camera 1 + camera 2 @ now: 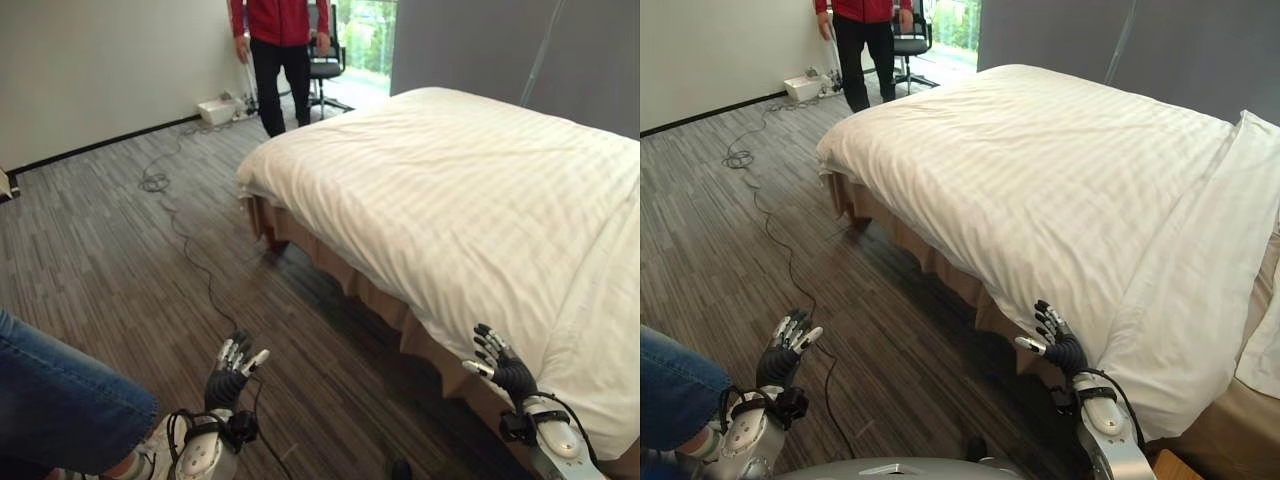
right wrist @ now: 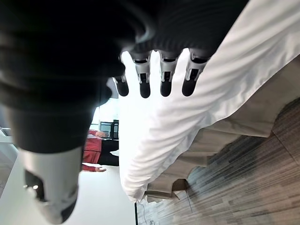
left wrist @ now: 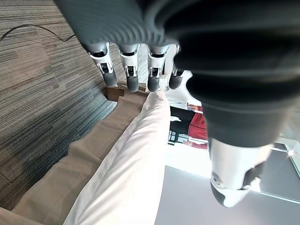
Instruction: Making the bed.
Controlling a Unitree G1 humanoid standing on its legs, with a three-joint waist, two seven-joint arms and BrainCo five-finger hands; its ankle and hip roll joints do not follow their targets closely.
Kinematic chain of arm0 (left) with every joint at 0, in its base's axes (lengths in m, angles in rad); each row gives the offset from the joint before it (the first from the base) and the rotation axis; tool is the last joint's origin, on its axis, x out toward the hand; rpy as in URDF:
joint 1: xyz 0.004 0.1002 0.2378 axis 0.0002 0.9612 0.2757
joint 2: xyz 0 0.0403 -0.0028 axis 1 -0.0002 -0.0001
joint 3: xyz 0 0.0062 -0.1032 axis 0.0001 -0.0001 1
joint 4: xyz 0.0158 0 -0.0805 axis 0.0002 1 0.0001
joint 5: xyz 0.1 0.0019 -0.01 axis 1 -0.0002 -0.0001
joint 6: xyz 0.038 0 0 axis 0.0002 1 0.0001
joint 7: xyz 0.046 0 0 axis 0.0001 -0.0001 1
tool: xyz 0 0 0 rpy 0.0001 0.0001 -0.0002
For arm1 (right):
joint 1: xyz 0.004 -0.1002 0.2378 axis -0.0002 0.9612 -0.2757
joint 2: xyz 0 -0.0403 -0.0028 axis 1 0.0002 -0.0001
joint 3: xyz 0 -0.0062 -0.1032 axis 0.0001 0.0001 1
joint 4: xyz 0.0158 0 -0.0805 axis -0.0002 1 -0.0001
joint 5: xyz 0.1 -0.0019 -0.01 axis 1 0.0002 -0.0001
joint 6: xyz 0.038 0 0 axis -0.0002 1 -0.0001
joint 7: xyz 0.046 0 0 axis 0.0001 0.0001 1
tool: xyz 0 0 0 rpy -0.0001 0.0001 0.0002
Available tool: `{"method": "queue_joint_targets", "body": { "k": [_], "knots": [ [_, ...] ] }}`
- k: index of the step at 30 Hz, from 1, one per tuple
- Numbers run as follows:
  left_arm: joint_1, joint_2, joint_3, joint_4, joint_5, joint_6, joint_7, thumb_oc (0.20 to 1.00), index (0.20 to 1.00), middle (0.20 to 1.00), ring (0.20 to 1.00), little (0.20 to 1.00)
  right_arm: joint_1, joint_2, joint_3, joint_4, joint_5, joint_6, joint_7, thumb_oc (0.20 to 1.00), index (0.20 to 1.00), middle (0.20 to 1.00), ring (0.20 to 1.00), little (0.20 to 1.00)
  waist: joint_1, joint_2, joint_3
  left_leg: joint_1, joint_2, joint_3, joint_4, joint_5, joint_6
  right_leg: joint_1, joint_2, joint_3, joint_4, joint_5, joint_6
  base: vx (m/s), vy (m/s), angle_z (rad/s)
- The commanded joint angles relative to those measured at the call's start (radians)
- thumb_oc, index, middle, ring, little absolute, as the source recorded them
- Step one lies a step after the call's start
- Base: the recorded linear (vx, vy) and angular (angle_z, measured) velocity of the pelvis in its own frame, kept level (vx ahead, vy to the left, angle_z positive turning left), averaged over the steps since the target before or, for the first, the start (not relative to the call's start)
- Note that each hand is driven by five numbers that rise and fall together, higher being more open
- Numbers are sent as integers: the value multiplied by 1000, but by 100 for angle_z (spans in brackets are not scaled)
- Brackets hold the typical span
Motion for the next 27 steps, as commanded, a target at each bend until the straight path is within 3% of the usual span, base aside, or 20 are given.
{"method": "queue_joint_targets", "body": {
  "k": [1, 27],
  "knots": [
    [-10, 23, 6, -6, 11, -63, -2, 1000, 1000, 1000, 1000, 1000, -75, -16, -3, -23, -10, -38, 6, 1000, 1000, 1000, 1000, 1000, 0, 15, -7, -33, -3, -76, 10, -40, 25, 83, 31, 15, 90, -204, 35, 0, 0, 0],
    [4, 15, 10, -3, -12, -66, 6, 1000, 1000, 1000, 1000, 1000, -84, -21, 28, -26, -19, -40, 12, 1000, 1000, 1000, 1000, 1000, -2, 5, 0, -25, 1, -65, 10, -39, 24, 98, 35, 33, 67, -193, 34, 0, 0, 0]
  ]
}}
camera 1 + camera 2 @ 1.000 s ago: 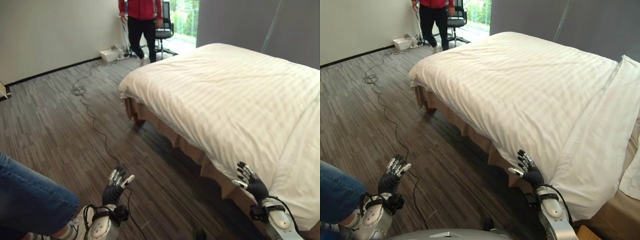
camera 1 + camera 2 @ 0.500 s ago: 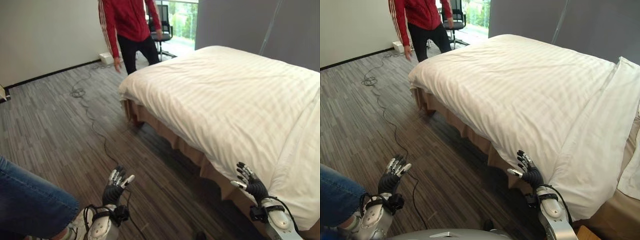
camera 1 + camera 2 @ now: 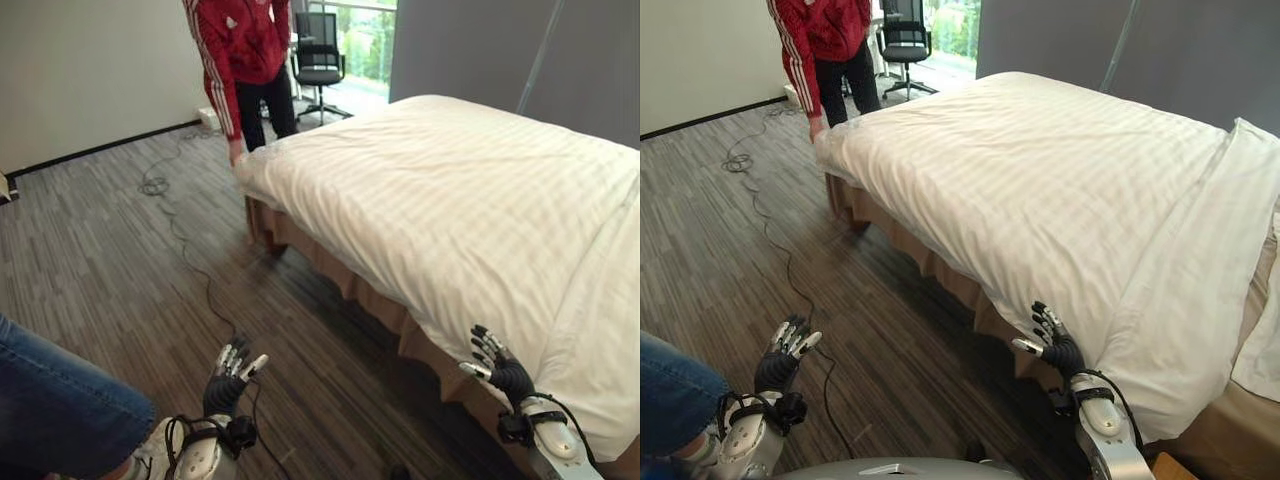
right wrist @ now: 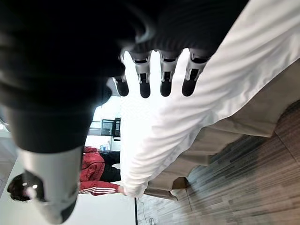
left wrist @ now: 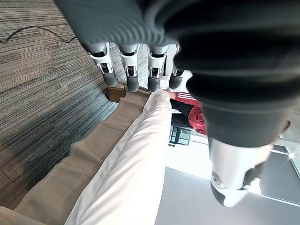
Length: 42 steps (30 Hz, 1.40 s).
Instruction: Making the bed.
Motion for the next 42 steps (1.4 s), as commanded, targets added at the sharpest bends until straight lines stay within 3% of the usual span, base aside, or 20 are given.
{"method": "queue_joint_targets", "body": {
  "k": [1, 22, 23, 24, 30, 42],
  "knots": [
    [-19, 14, 12, -3, -9, -67, 3, 1000, 1000, 1000, 1000, 1000, -85, -19, -1, -24, -7, -40, 10, 1000, 1000, 1000, 1000, 1000, -2, 16, 6, -37, -1, -69, 11, -38, 26, 87, 32, 29, 70, -192, 33, 0, 0, 0],
    [-33, 20, -2, -5, -15, -73, 9, 1000, 1000, 1000, 1000, 1000, -85, -8, 15, -24, 53, -48, 21, 1000, 1000, 1000, 1000, 1000, -6, 20, 5, -31, 0, -68, 11, -37, 27, 93, 30, 36, 66, -186, 33, 0, 0, 0],
    [-209, 128, -103, -8, 6, -84, -4, 1000, 1000, 1000, 1000, 1000, -73, -103, -40, -98, -19, -55, 64, 1000, 1000, 1000, 1000, 1000, -68, 75, 107, -153, -31, -95, 60, 0, 30, -62, 10, 74, 237, -245, 32, 32, -19, 2],
    [-176, 118, -89, -18, 7, -82, -1, 1000, 1000, 1000, 1000, 1000, -82, -97, -27, -74, -35, -52, 52, 1000, 1000, 1000, 1000, 1000, -51, 71, 68, -139, -31, -85, 50, -4, 28, -13, 11, 56, 162, -218, 39, 31, -38, 6],
    [-104, 90, -54, -28, -2, -69, -16, 1000, 1000, 1000, 1000, 1000, -70, -71, -64, -57, 7, -56, 38, 1000, 1000, 1000, 1000, 1000, -39, 56, 23, -99, -25, -66, 42, -14, 27, 48, 29, 61, 103, -200, 41, 16, -20, -6],
    [-138, 85, -7, 9, -13, -80, 30, 1000, 1000, 1000, 1000, 1000, -118, -77, -23, -37, -23, -49, 43, 1000, 1000, 1000, 1000, 1000, -24, 46, 25, -91, -34, -86, 69, -38, 47, 41, 7, 52, 157, -209, 49, 25, 64, -3]
  ]
}}
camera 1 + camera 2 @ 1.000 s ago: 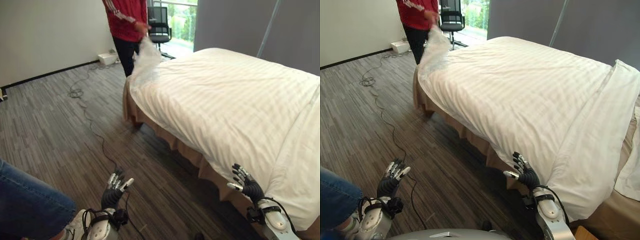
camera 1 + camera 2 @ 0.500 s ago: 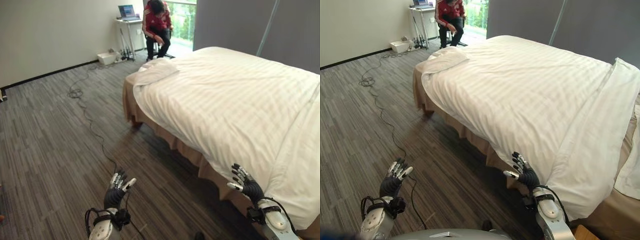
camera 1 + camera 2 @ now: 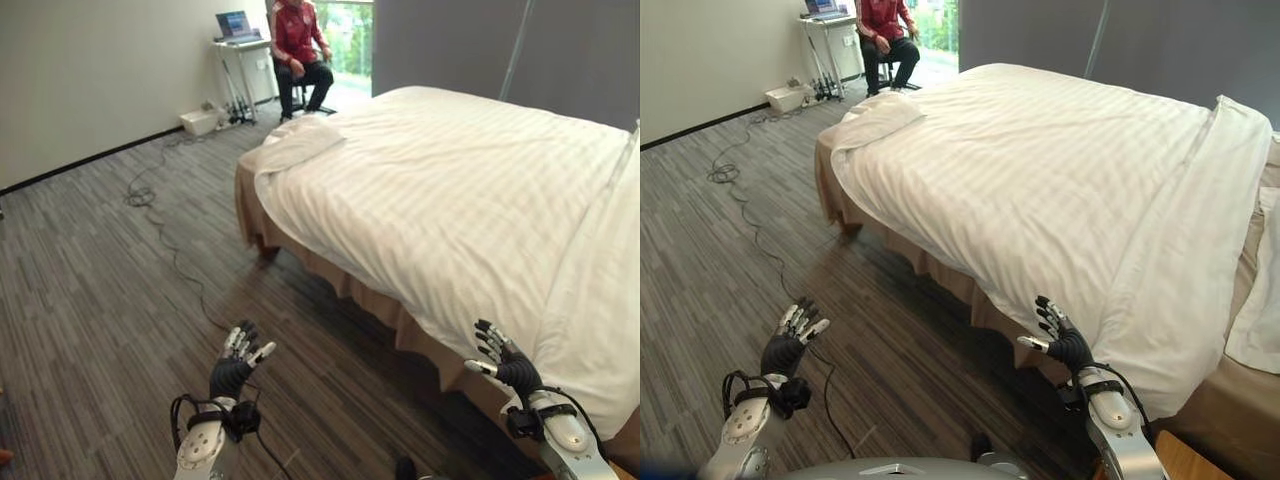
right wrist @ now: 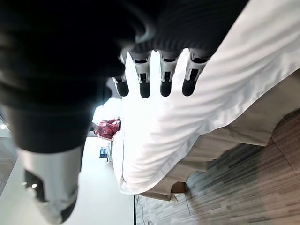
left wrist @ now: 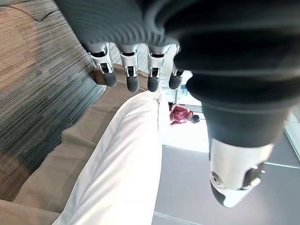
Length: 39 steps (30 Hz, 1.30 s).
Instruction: Making the bed.
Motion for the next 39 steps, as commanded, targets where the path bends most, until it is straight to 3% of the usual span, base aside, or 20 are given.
{"method": "queue_joint_targets", "body": {
  "k": [1, 4, 6, 8, 10, 14, 17, 18, 22, 25, 27, 28, 29, 30, 31, 32, 33, 36, 37, 39],
  "knots": [
    [-67, 30, 28, -1, -18, -72, 31, 1000, 1000, 1000, 1000, 1000, -111, -25, 18, -38, -6, -49, -14, 1000, 1000, 1000, 1000, 1000, 5, 17, -16, -126, -28, -112, 77, -29, 47, 11, -1, 22, 173, -217, 50, 38, 146, 0],
    [-100, 35, 22, 2, -30, -79, 57, 1000, 1000, 1000, 1000, 1000, -180, -17, 62, -37, -9, -52, -28, 1000, 1000, 1000, 1000, 1000, 13, 25, 4, -118, -41, -120, 82, -37, 68, -44, -19, 40, 303, -229, 61, 45, 187, -3],
    [-136, 38, 15, -4, -42, -87, 83, 1000, 1000, 1000, 1000, 1000, -247, -3, 119, -56, -12, -53, -37, 1000, 1000, 1000, 1000, 1000, 18, 32, 39, -91, -72, -125, 87, -48, 98, -133, -63, 45, 538, -191, 62, 122, 297, -28],
    [-151, 43, 10, -13, -38, -84, 86, 1000, 1000, 1000, 1000, 1000, -260, 6, 139, -62, -14, -50, -35, 1000, 1000, 1000, 1000, 1000, 17, 30, 53, -67, -93, -143, 88, -56, 109, -171, -80, 56, 666, -184, 43, 144, 196, -17],
    [-157, 45, 8, -14, -27, -83, 86, 1000, 1000, 1000, 1000, 1000, -260, 9, 145, -62, -27, -44, -35, 1000, 1000, 1000, 1000, 1000, 11, 24, 60, -52, -106, -162, 92, -69, 111, -222, -47, 94, 709, -201, 43, 102, 59, 25],
    [-189, 35, -7, -14, -50, -93, 91, 1000, 1000, 1000, 1000, 1000, -267, 10, 158, -52, -11, -41, -32, 1000, 1000, 1000, 1000, 1000, 17, 38, 66, -60, -96, -178, 123, -87, 97, -288, 27, 120, 600, -223, 46, 95, 0, 51],
    [-217, 47, -48, -4, -43, -91, 73, 1000, 1000, 1000, 1000, 1000, -260, -2, 169, -37, -11, -39, -33, 1000, 1000, 1000, 1000, 1000, 29, 29, 81, -44, -110, -234, 145, -112, 64, -278, 129, 164, 194, -120, 93, 302, -75, 49],
    [-215, 49, -52, -5, -37, -88, 67, 1000, 1000, 1000, 1000, 1000, -258, -4, 165, -40, -15, -37, -35, 1000, 1000, 1000, 1000, 1000, 31, 26, 79, -36, -116, -239, 147, -120, 60, -265, 129, 152, 143, -112, 96, 290, -51, 36],
    [-200, 42, -52, 4, -48, -82, 62, 1000, 1000, 1000, 1000, 1000, -225, -11, 138, -59, -24, -29, -36, 1000, 1000, 1000, 1000, 1000, 25, 28, 63, -1, -128, -267, 169, -156, 51, -247, 125, 115, 111, -86, 97, 413, -27, 47],
    [-196, 16, -50, 12, -66, -89, 62, 1000, 1000, 1000, 1000, 1000, -180, -24, 113, -59, -13, -32, -24, 1000, 1000, 1000, 1000, 1000, 14, 59, 17, 12, -113, -281, 230, -185, 40, -218, 141, 114, 129, -93, 61, 611, -26, 41],
    [-202, 11, -56, 43, -76, -91, 70, 1000, 1000, 1000, 1000, 1000, -163, -25, 104, -50, -14, -33, -23, 1000, 1000, 1000, 1000, 1000, 2, 87, -1, 0, -86, -288, 346, -131, -8, -198, 160, 114, 179, -133, 35, 605, -69, 54],
    [-212, 14, -69, 58, -75, -82, 72, 1000, 1000, 1000, 1000, 1000, -154, -43, 90, -56, -14, -33, -30, 1000, 1000, 1000, 1000, 1000, -13, 111, 5, -109, -23, -226, 670, 27, -110, -141, 165, 72, 189, -162, 6, 720, -171, 35],
    [-216, 25, -74, 46, -74, -78, 61, 1000, 1000, 1000, 1000, 1000, -150, -53, 76, -62, 5, -44, -35, 1000, 1000, 1000, 1000, 1000, -24, 118, 16, -189, 26, -204, 828, 106, -161, -98, 174, 48, 168, -178, -15, 621, -235, 39],
    [-220, 35, -78, 42, -74, -74, 53, 1000, 1000, 1000, 1000, 1000, -147, -58, 65, -62, 14, -47, -35, 1000, 1000, 1000, 1000, 1000, -28, 118, 21, -237, 68, -181, 921, 148, -168, -60, 185, 38, 149, -191, -31, 277, -168, 97],
    [-220, 35, -78, 42, -74, -74, 53, 1000, 1000, 1000, 1000, 1000, -147, -58, 64, -62, 14, -47, -34, 1000, 1000, 1000, 1000, 1000, -30, 121, 23, -240, 72, -184, 928, 144, -168, -58, 188, 35, 147, -189, -32, 323, -224, 96],
    [-231, 40, -92, 44, -67, -71, 69, 1000, 1000, 1000, 1000, 1000, -141, -62, 44, -47, 0, -40, -67, 1000, 1000, 1000, 1000, 1000, -20, 109, 57, -363, 107, -169, 1042, 135, -142, 7, 188, 28, 113, -209, -63, 435, -303, 69],
    [-267, 31, -102, 62, -102, -73, 87, 1000, 1000, 1000, 1000, 1000, -170, -73, 42, -36, 3, -49, -104, 1000, 1000, 1000, 1000, 1000, -27, 61, 63, -394, 143, -133, 887, 32, -67, 48, 149, 21, 92, -203, -60, 439, -300, -2],
    [-278, 34, -111, 60, -112, -82, 82, 1000, 1000, 1000, 1000, 1000, -169, -65, 30, -48, 14, -61, -114, 1000, 1000, 1000, 1000, 1000, -24, 28, 72, -441, 135, -135, 792, -19, -41, 63, 118, 37, 100, -215, -65, 259, -101, -7],
    [-273, 38, -107, 61, -109, -85, 80, 1000, 1000, 1000, 1000, 1000, -164, -63, 26, -47, 5, -65, -112, 1000, 1000, 1000, 1000, 1000, -27, 8, 70, -424, 121, -127, 658, -20, -35, 67, 98, 47, 107, -222, -59, 301, -20, -12],
    [-272, 39, -115, 87, -100, -85, 85, 1000, 1000, 1000, 1000, 1000, -149, -62, 32, -39, -30, -66, -112, 1000, 1000, 1000, 1000, 1000, -44, -4, 64, -391, 93, -145, 404, 43, -46, 83, 79, 63, 109, -235, -59, 346, 55, -20]
  ]
}}
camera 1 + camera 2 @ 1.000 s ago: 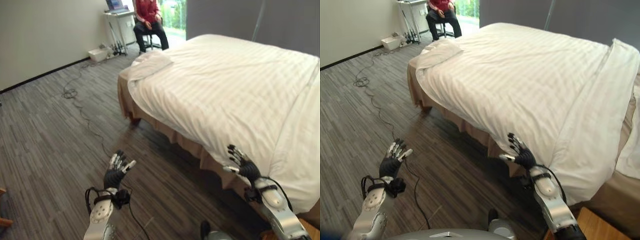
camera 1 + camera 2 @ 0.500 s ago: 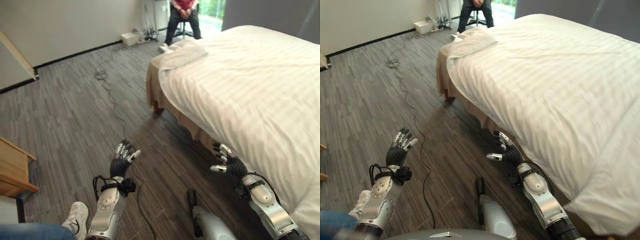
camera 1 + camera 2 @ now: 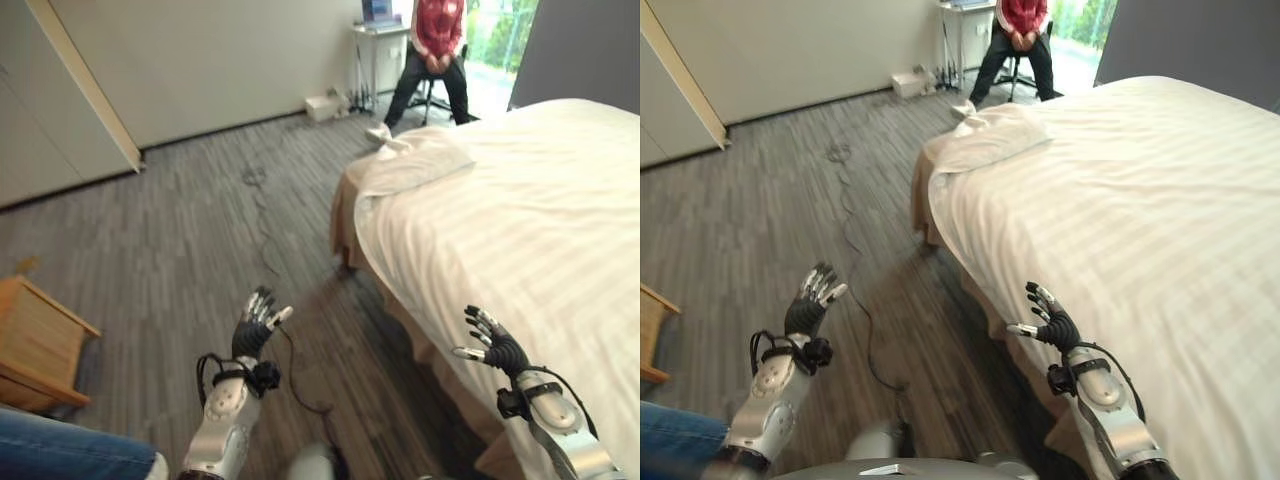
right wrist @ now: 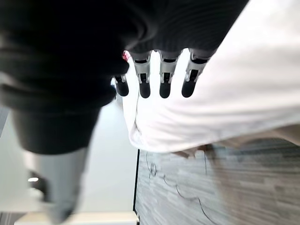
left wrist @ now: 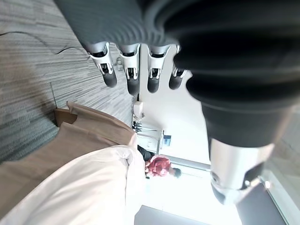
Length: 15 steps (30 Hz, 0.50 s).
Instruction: Making the bed.
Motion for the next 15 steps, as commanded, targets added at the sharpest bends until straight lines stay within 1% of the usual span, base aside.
{"method": "queue_joint_targets", "body": {
  "k": [1, 2, 3, 4, 5, 7, 8, 9, 11, 12, 13, 14, 15],
  "knots": [
    [-46, 9, 13, -19, -12, -58, 5, 1000, 1000, 1000, 1000, 1000, -21, -42, -34, -57, -31, -61, -11, 1000, 1000, 1000, 1000, 1000, -40, 47, -4, 194, -45, -27, -330, 101, -22, -26, -23, 45, -87, 33, 72, 377, 136, -11],
    [-56, 11, 12, -13, -6, -62, 6, 1000, 1000, 1000, 1000, 1000, -20, -40, -28, -53, -35, -63, -7, 1000, 1000, 1000, 1000, 1000, -48, 54, -6, 211, -72, -43, -423, 147, -35, -16, -15, 61, -94, 31, 76, 376, 170, -20],
    [-63, 12, 16, -22, 0, -69, 4, 1000, 1000, 1000, 1000, 1000, -17, -39, -28, -50, -39, -65, -2, 1000, 1000, 1000, 1000, 1000, -54, 59, -9, 220, -92, -58, -485, 180, -47, 0, -10, 73, -104, 27, 79, 279, 132, -23],
    [-63, 12, 16, -22, 0, -69, 4, 1000, 1000, 1000, 1000, 1000, -17, -39, -28, -50, -39, -65, -2, 1000, 1000, 1000, 1000, 1000, -56, 59, -9, 222, -93, -59, -492, 184, -46, -1, -11, 72, -104, 27, 79, 372, 172, -35],
    [-74, 15, 20, -47, 11, -77, 2, 1000, 1000, 1000, 1000, 1000, -12, -39, -31, -46, -40, -65, 7, 1000, 1000, 1000, 1000, 1000, -63, 63, -15, 220, -105, -51, -523, 208, -61, 18, -6, 93, -111, 23, 82, 350, 164, -39],
    [-79, 18, 24, -59, 19, -81, 0, 1000, 1000, 1000, 1000, 1000, -9, -39, -34, -42, -42, -64, 12, 1000, 1000, 1000, 1000, 1000, -63, 62, -19, 221, -109, -38, -523, 209, -62, 26, -7, 101, -115, 19, 85, 393, 197, -53],
    [-85, 20, 31, -68, 23, -85, 1, 1000, 1000, 1000, 1000, 1000, 2, -31, -34, -36, -51, -56, 25, 1000, 1000, 1000, 1000, 1000, -52, 60, -35, 236, -119, -47, -503, 159, -28, 51, -20, 134, -112, -4, 98, 465, 265, -52],
    [-81, 22, 32, -80, 18, -85, -1, 1000, 1000, 1000, 1000, 1000, 7, -23, -34, -38, -54, -53, 25, 1000, 1000, 1000, 1000, 1000, -55, 59, -46, 242, -120, -47, -511, 153, -17, 51, -28, 140, -106, -11, 102, 610, 363, -63],
    [-85, 21, 37, -83, 23, -85, 7, 1000, 1000, 1000, 1000, 1000, 11, -15, -35, -30, -68, -51, 24, 1000, 1000, 1000, 1000, 1000, -56, 55, -64, 250, -130, -31, -502, 125, 4, 53, -50, 158, -83, -16, 128, 394, 263, -55],
    [-85, 21, 37, -83, 23, -85, 7, 1000, 1000, 1000, 1000, 1000, 11, -15, -35, -30, -68, -51, 24, 1000, 1000, 1000, 1000, 1000, -56, 55, -64, 250, -130, -31, -502, 125, 4, 53, -50, 158, -83, -16, 128, 493, 357, -40],
    [-101, 32, 47, -101, 27, -88, 20, 1000, 1000, 1000, 1000, 1000, 4, 4, -26, -33, -60, -51, 31, 1000, 1000, 1000, 1000, 1000, -60, 53, -76, 271, -139, -8, -511, 93, 29, 33, -74, 171, -8, 10, 156, 322, 243, -27],
    [-101, 32, 47, -102, 27, -88, 21, 1000, 1000, 1000, 1000, 1000, 4, 5, -26, -33, -60, -51, 31, 1000, 1000, 1000, 1000, 1000, -56, 53, -77, 271, -139, -4, -512, 93, 30, 27, -74, 175, 0, 5, 157, 557, 452, -16],
    [-105, 39, 54, -113, 36, -90, 29, 1000, 1000, 1000, 1000, 1000, -6, 14, -5, -42, -64, -50, 47, 1000, 1000, 1000, 1000, 1000, -58, 52, -72, 303, -149, 8, -532, 71, 51, -33, -90, 171, 145, 61, 186, 231, 214, -26]
  ]
}}
